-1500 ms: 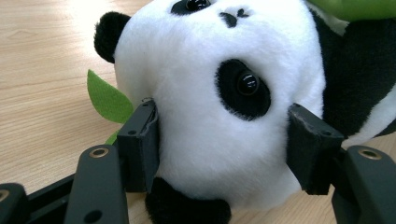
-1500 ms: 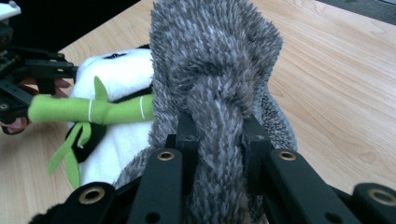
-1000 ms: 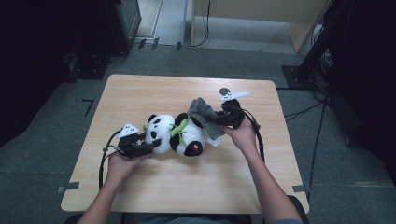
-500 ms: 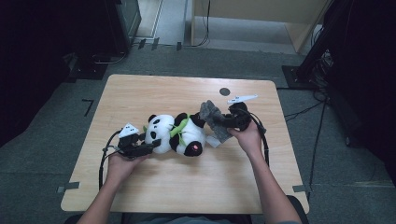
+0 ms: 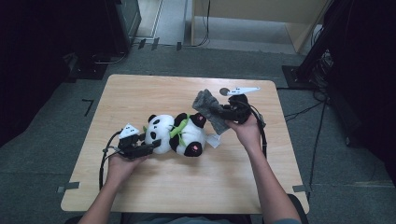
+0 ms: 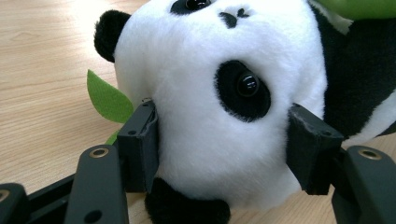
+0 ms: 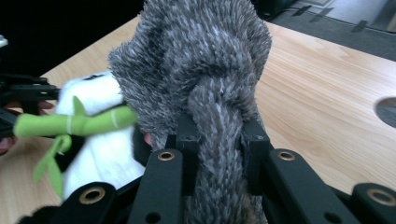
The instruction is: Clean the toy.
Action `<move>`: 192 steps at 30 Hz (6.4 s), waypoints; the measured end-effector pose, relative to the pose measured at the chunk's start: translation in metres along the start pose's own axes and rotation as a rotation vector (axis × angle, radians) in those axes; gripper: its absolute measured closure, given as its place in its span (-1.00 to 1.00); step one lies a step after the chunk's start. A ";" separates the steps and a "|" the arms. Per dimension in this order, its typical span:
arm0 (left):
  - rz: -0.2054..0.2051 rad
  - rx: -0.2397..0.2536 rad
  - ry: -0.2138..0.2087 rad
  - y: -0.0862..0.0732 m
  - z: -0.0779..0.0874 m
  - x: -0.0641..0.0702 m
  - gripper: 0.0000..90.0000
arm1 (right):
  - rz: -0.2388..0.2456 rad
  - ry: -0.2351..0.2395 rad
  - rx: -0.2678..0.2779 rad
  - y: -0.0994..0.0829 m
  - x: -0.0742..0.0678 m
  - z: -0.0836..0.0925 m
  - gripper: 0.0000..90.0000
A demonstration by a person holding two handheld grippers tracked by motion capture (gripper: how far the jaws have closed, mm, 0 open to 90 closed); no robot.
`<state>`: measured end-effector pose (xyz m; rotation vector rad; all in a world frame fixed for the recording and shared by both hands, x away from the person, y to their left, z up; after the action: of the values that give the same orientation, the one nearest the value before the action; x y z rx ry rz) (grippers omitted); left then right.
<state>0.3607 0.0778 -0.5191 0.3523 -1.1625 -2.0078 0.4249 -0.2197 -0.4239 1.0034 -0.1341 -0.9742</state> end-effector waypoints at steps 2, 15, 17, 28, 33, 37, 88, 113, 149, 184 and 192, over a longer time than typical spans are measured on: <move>-0.002 0.000 0.002 0.000 0.000 0.000 -0.21 | 0.009 0.014 -0.002 0.003 -0.006 -0.004 0.67; 0.009 0.002 -0.003 0.001 -0.001 0.000 -0.21 | 0.007 0.046 -0.041 -0.009 -0.015 -0.029 0.66; 0.008 0.001 -0.004 0.001 -0.001 0.000 -0.21 | -0.018 0.052 -0.046 -0.013 -0.010 -0.027 0.66; 0.010 0.000 -0.010 0.002 -0.001 -0.001 -0.25 | -0.056 0.004 -0.081 -0.031 0.009 -0.019 0.66; -0.002 0.011 -0.022 0.001 -0.001 -0.001 -0.33 | -0.071 -0.020 -0.096 -0.038 0.018 -0.016 0.66; 0.003 0.027 -0.031 0.000 -0.001 -0.003 -0.38 | -0.078 -0.045 -0.103 -0.041 0.025 -0.012 0.66; 0.009 -0.004 0.006 0.003 -0.002 0.001 -0.27 | 0.074 0.140 -0.063 -0.058 -0.044 -0.039 0.66; 0.018 -0.009 -0.001 0.003 -0.003 -0.001 -0.35 | -0.047 0.067 -0.157 -0.102 -0.003 -0.031 0.66; 0.008 -0.002 0.018 0.000 -0.002 0.001 -0.38 | -0.038 0.079 0.005 -0.039 -0.023 0.021 0.67; -0.081 0.015 0.064 -0.002 -0.018 0.008 -0.66 | 0.065 0.148 -0.057 -0.059 -0.050 -0.046 0.68; -0.055 0.019 0.040 -0.001 -0.015 0.006 -0.45 | 0.033 0.143 -0.082 -0.066 -0.036 -0.038 0.69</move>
<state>0.3648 0.0645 -0.5278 0.4367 -1.1593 -2.0293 0.3814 -0.1792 -0.4843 0.9888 0.0083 -0.8676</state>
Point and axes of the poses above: each handheld gripper's, and its own axes: z roughly backward along the jaws, y roughly out of its top, x roughly to its right, the point moved 6 cm from there along -z, roughly forward along the jaws, and after that the axes turned 7 degrees about -z, right-handed, at the moved point
